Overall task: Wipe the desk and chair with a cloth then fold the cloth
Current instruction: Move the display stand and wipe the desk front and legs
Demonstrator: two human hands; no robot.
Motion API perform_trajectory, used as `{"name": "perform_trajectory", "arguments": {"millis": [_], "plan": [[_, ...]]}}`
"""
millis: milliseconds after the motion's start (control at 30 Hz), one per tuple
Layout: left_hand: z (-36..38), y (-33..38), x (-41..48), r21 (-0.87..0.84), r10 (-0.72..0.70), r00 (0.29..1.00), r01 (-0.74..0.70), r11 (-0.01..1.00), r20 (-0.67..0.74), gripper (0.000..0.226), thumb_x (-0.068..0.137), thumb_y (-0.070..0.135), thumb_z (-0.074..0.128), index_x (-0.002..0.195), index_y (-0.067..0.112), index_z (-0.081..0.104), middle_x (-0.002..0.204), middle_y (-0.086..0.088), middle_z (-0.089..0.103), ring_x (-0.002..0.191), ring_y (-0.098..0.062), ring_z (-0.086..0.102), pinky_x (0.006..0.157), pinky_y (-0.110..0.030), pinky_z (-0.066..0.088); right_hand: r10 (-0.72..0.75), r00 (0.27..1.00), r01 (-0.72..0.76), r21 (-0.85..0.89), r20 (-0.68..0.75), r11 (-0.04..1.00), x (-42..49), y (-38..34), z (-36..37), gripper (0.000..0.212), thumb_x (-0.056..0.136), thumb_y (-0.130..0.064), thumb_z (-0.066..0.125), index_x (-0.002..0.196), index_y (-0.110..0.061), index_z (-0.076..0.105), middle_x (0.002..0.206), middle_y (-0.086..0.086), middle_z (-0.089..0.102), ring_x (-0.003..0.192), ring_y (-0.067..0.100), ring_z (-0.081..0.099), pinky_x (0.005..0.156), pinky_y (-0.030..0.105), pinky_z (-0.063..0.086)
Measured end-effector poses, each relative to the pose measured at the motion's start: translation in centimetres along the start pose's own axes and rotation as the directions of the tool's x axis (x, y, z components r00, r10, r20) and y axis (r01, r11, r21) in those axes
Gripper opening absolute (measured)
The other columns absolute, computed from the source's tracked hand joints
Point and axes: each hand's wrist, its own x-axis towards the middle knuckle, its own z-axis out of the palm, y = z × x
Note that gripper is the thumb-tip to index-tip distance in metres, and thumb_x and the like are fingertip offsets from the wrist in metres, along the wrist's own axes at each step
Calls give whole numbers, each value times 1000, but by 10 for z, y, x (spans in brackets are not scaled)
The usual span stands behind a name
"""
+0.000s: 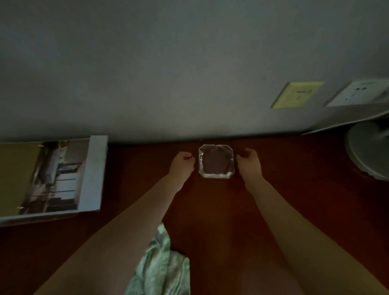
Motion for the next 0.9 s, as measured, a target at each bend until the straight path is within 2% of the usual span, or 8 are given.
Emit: {"name": "perform_trajectory", "arguments": {"millis": [67,167,300,367,533,667,733,900], "plan": [[14,1,0,-30,-5,1000,4,1000,-12,23,98,14,45,120,10,52,100,-6,60,90,-23,60,71,-31,50,-29,999,31,-46,32,998,5,3,5,53,92,-17,56,141,-11,35,132,11,52,116,28,53,89,33,44],[29,1,0,72,41,997,-37,997,-61,21,96,22,51,112,10,56,108,-14,64,97,-30,63,85,-48,54,-73,995,80,-112,66,990,9,7,14,48,94,-20,54,138,-8,39,131,13,54,117,29,53,91,35,44],[41,2,-3,187,71,994,-53,981,-89,20,92,17,58,110,9,60,100,-13,65,92,-31,64,82,-46,55,-103,992,116,-223,66,968,9,11,19,39,90,-10,57,127,-3,49,121,16,59,109,31,57,88,36,48],[43,4,-6,189,84,993,-66,980,-89,20,90,13,58,110,9,60,101,-14,65,91,-33,64,81,-47,55,-96,995,102,-191,38,976,7,13,17,38,87,-4,56,125,-4,51,120,16,60,106,30,59,89,42,51],[36,12,-21,130,148,986,-138,982,-75,13,89,5,56,98,15,55,98,-9,61,92,-30,64,80,-46,56,-168,985,170,-95,29,981,-5,4,3,36,85,2,57,121,-4,56,114,13,63,99,26,62,75,30,50],[4,26,-34,110,185,971,-170,979,-148,16,86,2,58,95,15,59,97,-9,64,92,-29,64,82,-45,55,-226,973,228,-30,46,973,-27,-22,16,35,82,2,56,116,-5,58,108,13,65,96,27,62,79,35,52],[-25,31,-41,119,204,960,-184,976,-192,17,85,3,58,97,14,62,97,-11,66,91,-28,64,83,-44,55,-261,962,262,-5,80,965,-43,-36,32,35,81,0,59,115,-6,58,108,12,65,94,24,61,77,30,50],[-129,17,-69,134,263,924,-233,963,-278,14,83,-2,57,92,3,65,81,-16,64,75,-30,62,73,-43,54,-318,928,317,38,196,948,-106,-67,106,41,80,-4,65,120,-6,56,111,13,64,98,27,62,77,29,50]]}}
